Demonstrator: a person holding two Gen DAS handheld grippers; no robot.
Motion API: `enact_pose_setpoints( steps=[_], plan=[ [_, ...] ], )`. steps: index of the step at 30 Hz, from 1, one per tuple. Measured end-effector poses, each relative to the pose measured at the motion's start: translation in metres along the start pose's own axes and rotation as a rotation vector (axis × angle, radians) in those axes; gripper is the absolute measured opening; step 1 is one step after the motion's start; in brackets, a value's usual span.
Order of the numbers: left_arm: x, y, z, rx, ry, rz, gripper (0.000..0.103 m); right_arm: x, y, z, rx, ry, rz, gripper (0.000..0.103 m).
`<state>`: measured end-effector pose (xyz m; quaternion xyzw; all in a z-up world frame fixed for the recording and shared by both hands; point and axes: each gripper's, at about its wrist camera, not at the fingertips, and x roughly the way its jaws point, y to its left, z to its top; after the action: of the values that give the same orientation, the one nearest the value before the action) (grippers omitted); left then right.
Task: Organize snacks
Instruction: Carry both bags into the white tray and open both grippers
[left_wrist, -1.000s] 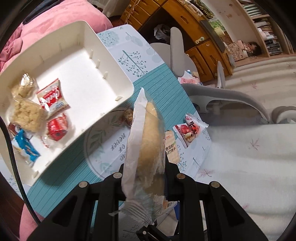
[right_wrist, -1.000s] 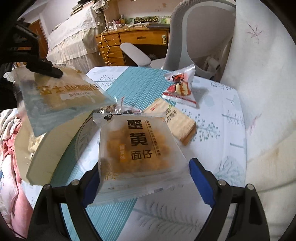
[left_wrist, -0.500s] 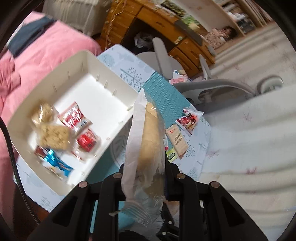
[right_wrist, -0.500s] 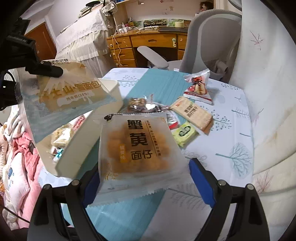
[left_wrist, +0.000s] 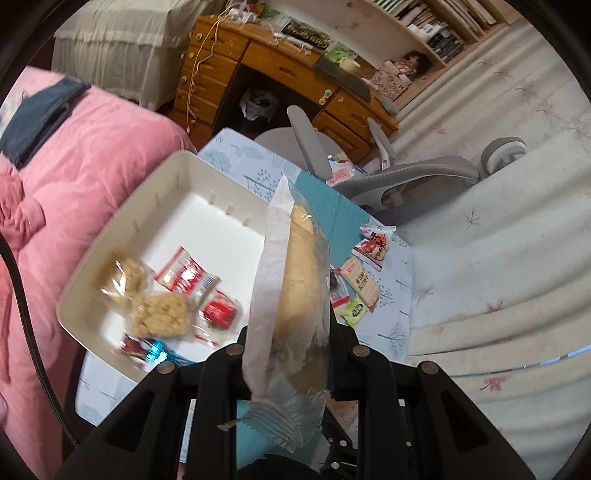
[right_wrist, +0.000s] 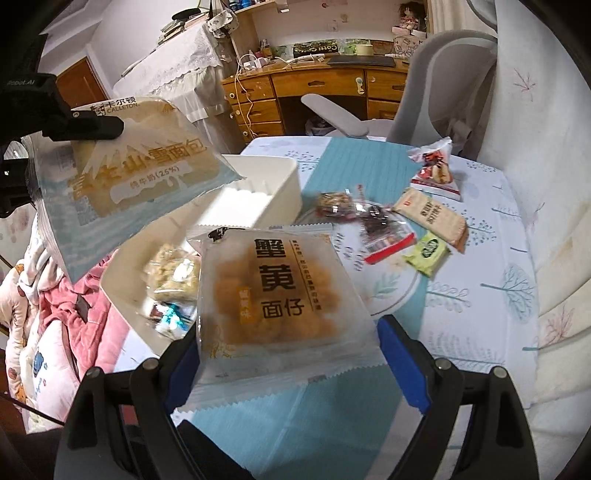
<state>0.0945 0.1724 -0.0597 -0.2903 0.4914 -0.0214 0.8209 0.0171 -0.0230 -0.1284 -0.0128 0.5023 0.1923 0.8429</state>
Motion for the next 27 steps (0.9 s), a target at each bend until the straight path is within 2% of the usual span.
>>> enact_pose_setpoints(
  steps=[16, 24, 27],
  plan=[
    [-0.021, 0.073, 0.016, 0.248, -0.034, 0.053, 0.02, 0.022, 0.081, 0.007, 0.075, -0.055, 0.001, 0.09],
    [-0.004, 0.099, 0.026, 0.341, 0.023, 0.082, 0.02, 0.042, 0.114, 0.008, 0.141, -0.08, -0.001, 0.09],
    [0.004, 0.106, 0.027, 0.358, 0.052, 0.068, 0.021, 0.048, 0.123, 0.007, 0.162, -0.082, -0.001, 0.09]
  ],
)
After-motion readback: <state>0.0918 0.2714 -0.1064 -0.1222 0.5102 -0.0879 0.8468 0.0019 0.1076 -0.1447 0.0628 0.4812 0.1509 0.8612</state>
